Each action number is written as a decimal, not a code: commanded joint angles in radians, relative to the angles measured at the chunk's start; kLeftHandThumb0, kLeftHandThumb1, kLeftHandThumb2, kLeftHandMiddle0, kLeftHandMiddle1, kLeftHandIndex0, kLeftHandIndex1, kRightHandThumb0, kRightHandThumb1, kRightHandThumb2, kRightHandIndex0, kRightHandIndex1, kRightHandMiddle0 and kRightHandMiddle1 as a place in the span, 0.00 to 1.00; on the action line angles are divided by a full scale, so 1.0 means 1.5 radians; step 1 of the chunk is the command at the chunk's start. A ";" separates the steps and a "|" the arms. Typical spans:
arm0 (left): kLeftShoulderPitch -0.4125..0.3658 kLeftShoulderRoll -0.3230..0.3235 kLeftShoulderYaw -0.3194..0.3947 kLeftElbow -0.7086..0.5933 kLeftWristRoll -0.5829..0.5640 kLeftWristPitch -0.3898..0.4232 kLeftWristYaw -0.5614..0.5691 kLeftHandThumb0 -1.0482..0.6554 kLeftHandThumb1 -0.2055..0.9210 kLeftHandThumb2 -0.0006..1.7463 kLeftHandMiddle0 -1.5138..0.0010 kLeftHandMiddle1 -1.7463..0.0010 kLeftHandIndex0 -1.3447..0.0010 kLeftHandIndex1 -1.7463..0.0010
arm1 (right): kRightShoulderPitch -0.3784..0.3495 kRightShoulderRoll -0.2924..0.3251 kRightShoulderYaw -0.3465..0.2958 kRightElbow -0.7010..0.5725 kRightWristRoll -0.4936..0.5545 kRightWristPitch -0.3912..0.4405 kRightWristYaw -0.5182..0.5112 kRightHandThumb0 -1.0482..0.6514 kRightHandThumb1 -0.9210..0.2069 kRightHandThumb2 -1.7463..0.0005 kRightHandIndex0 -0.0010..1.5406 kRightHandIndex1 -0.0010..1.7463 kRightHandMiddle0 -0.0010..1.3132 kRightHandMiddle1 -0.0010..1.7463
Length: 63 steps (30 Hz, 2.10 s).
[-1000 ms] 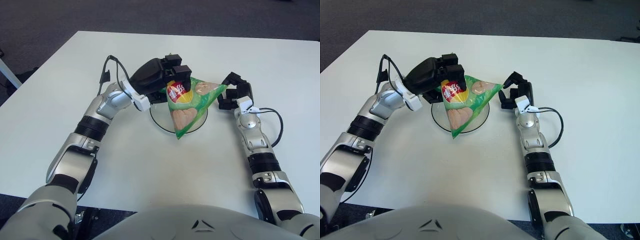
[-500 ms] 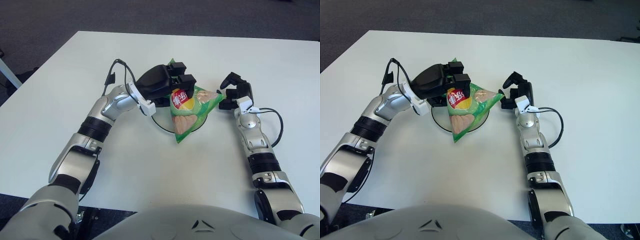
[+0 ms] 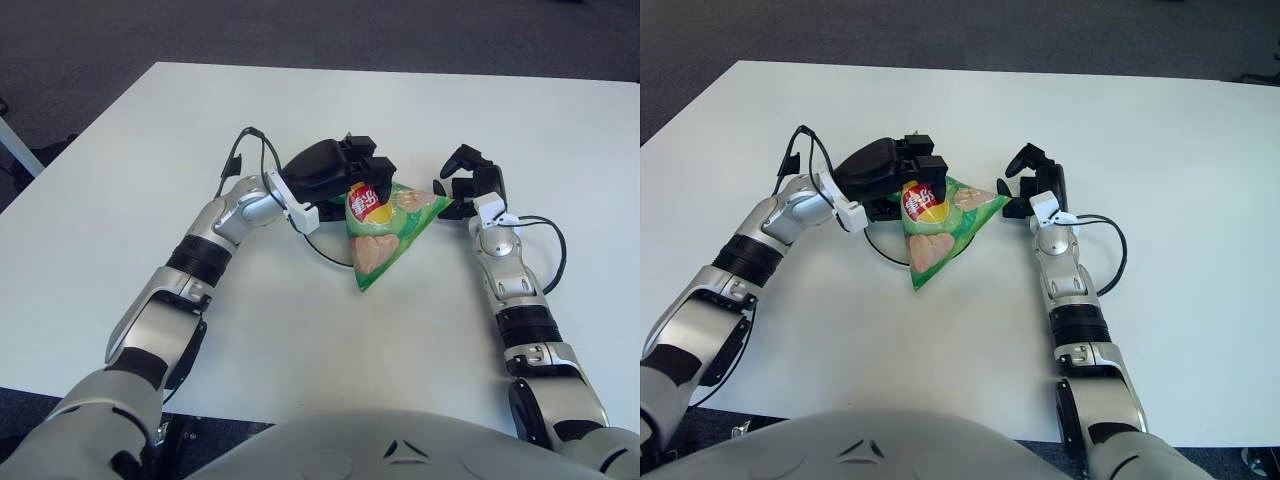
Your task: Put the snack into the plate.
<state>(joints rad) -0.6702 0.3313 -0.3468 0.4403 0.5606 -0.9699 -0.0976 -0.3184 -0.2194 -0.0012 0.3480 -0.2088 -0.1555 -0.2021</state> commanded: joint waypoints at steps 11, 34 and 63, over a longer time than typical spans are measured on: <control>-0.013 0.009 -0.027 -0.002 0.081 0.015 0.021 0.92 0.34 0.85 0.52 0.00 0.30 0.00 | 0.054 0.011 0.009 0.023 0.002 0.044 0.027 0.32 0.59 0.20 0.87 1.00 0.51 1.00; -0.013 0.020 -0.071 0.013 0.024 0.028 -0.036 0.93 0.33 0.86 0.51 0.00 0.29 0.00 | 0.056 0.008 0.012 0.015 -0.005 0.057 0.030 0.32 0.59 0.21 0.87 1.00 0.51 1.00; -0.065 0.114 -0.130 -0.112 -0.179 0.190 -0.476 0.52 0.57 0.51 0.88 0.15 0.98 0.29 | 0.055 0.009 0.015 0.012 -0.007 0.066 0.030 0.32 0.59 0.20 0.87 1.00 0.51 1.00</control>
<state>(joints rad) -0.7854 0.4769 -0.5157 0.2571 0.2982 -0.6913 -0.7406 -0.3049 -0.2201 0.0057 0.3098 -0.2134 -0.1131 -0.1830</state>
